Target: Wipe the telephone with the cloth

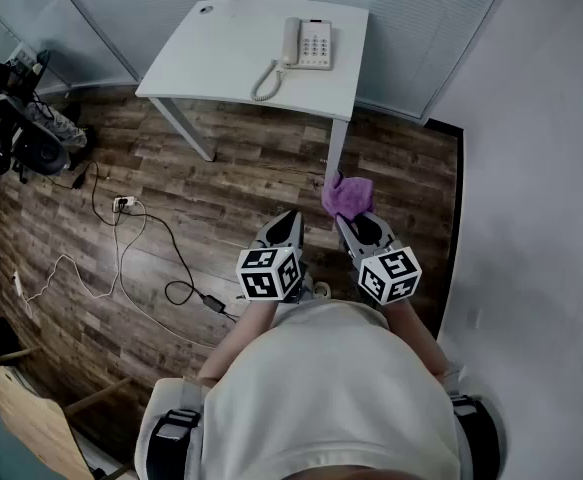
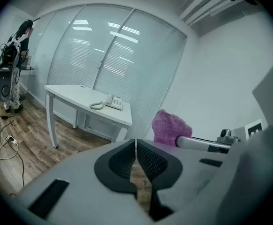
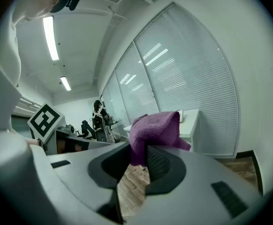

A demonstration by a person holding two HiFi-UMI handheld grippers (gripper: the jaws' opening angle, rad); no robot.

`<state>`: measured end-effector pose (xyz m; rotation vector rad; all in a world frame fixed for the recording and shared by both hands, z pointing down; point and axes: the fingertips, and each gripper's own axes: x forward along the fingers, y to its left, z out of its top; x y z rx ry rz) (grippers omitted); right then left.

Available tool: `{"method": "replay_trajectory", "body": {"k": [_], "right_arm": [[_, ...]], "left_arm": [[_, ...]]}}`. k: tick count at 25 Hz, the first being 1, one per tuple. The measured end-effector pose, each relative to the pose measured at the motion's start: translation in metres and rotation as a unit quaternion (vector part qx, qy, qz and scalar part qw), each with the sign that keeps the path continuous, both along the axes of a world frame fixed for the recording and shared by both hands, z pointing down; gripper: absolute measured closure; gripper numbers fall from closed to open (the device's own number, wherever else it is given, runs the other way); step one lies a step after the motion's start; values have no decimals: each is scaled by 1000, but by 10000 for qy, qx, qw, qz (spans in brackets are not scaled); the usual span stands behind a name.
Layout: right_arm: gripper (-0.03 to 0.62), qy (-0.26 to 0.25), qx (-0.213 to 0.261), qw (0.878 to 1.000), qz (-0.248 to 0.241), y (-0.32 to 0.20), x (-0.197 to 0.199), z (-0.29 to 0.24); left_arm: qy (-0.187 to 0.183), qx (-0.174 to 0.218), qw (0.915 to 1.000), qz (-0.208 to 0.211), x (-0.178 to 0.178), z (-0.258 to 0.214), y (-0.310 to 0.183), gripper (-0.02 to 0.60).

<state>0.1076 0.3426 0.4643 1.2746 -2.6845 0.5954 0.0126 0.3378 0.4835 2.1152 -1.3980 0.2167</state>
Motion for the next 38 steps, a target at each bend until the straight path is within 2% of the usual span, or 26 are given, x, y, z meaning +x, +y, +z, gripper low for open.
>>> {"method": "replay_trajectory", "body": {"k": [6, 15, 26, 38], "right_arm": [[491, 149, 165, 9995, -230, 13, -8, -7], [491, 177, 145, 9989, -413, 31, -11, -4], [491, 7, 149, 9987, -486, 32, -5, -7], [490, -27, 126, 9989, -454, 25, 4, -5]], "left_arm": [[73, 50, 9999, -106, -4, -4, 8, 552], [150, 79, 9996, -223, -4, -5, 25, 551], [72, 70, 9994, -316, -3, -1, 29, 552], [-19, 102, 9997, -228, 6, -2, 19, 551]]}}
